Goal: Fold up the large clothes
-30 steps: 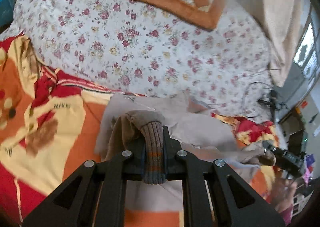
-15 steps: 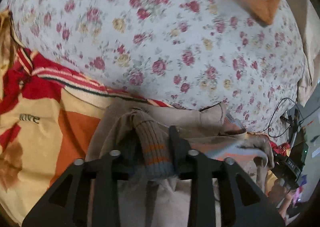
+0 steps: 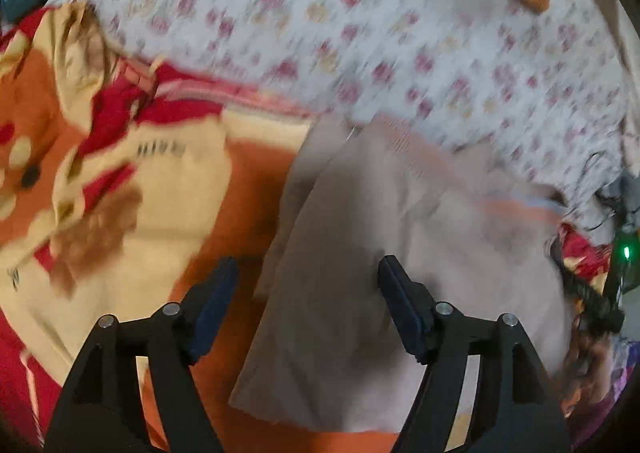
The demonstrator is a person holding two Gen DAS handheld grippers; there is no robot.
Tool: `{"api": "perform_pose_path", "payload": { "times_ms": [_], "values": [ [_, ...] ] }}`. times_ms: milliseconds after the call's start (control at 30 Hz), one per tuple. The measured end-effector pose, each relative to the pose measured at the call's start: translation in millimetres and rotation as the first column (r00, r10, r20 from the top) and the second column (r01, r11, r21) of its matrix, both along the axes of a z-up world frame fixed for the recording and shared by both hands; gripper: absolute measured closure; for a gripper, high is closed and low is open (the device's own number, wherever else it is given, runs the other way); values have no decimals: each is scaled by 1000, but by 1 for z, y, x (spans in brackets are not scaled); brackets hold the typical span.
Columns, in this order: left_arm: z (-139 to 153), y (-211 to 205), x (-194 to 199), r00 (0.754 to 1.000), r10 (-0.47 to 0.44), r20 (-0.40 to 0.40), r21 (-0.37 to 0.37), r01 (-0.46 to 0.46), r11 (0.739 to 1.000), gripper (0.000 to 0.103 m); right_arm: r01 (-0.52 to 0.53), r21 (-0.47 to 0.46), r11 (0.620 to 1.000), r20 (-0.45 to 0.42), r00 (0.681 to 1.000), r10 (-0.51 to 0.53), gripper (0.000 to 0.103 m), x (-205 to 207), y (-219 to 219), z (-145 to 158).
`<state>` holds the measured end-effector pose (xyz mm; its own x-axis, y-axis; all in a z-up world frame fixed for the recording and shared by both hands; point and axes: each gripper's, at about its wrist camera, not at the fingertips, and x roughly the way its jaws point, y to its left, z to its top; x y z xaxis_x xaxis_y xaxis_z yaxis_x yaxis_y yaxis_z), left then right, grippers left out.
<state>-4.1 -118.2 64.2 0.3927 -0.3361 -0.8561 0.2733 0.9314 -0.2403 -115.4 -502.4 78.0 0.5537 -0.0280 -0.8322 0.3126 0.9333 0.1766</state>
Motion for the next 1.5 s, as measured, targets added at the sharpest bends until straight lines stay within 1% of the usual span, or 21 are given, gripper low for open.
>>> {"api": "perform_pose_path", "payload": {
  "times_ms": [67,167,200,300,400,467,500,533,700,767,800,833,900,1000,1100,1200,1300,1367,1400,1433,1500],
  "values": [
    [-17,0,1,1000,1,-31,28,0,1000,31,47,-41,998,-55,997,-50,49,12,-6,-18],
    [-24,-1,8,1000,6,-30,6,-6,1000,31,92,-55,994,-32,995,-94,44,10,2,4],
    [-23,-1,10,999,11,-32,-4,-11,1000,31,80,-34,996,8,997,-80,43,7,8,17],
    [-18,-4,12,1000,17,-12,-24,-18,1000,31,-17,18,1000,77,997,16,26,15,39,40],
    [-11,-1,8,1000,8,19,-22,-8,1000,31,-131,55,990,-5,991,131,26,48,78,20],
    [-7,5,8,999,19,34,-24,-18,1000,31,-184,19,983,-97,978,185,37,69,98,-3],
    [-5,8,9,999,28,37,-31,-26,999,31,-195,-44,980,-126,974,188,71,76,108,-10],
    [-3,11,9,999,35,36,-42,-34,999,31,-194,-89,977,-126,975,182,98,81,111,-12],
    [8,13,13,996,52,68,-100,-45,994,31,-99,-37,994,0,995,99,99,96,95,2],
    [10,9,11,996,35,76,-111,-26,994,31,-47,-73,996,3,999,47,99,105,88,-4],
    [9,6,10,997,19,77,-109,-11,994,31,-31,-66,997,-10,999,31,96,108,87,-11],
    [8,4,10,997,9,74,-101,-1,995,31,-32,-35,999,-30,999,31,86,112,85,-20],
    [3,0,8,998,-6,59,-84,11,996,31,-44,17,999,-50,998,45,77,111,83,-27],
    [-2,-4,6,999,-20,39,-61,22,998,31,-69,80,994,3,998,69,50,79,78,-8],
    [-6,-6,5,999,-19,34,-42,20,999,31,37,6,999,62,997,-37,33,25,51,27],
    [-12,-10,6,999,-15,33,-22,16,1000,31,157,-101,982,56,987,-152,29,-8,13,37],
    [-19,-12,7,999,-8,31,-11,8,1000,30,224,-100,969,-15,974,-226,30,-27,-13,22],
    [-22,-13,8,999,0,34,-7,0,1000,28,228,-41,973,-32,973,-229,41,-45,-22,9],
    [-22,-14,8,999,1,34,-3,-1,1000,28,204,-20,979,-43,978,-205,83,-50,-19,1],
    [-23,-15,8,999,-2,40,1,2,1000,28,164,-20,986,-54,985,-165,98,-54,-13,-5],
    [-21,-15,7,999,-7,52,7,7,1000,28,144,-69,987,-20,989,-146,99,-68,-7,-2]
  ]
}}
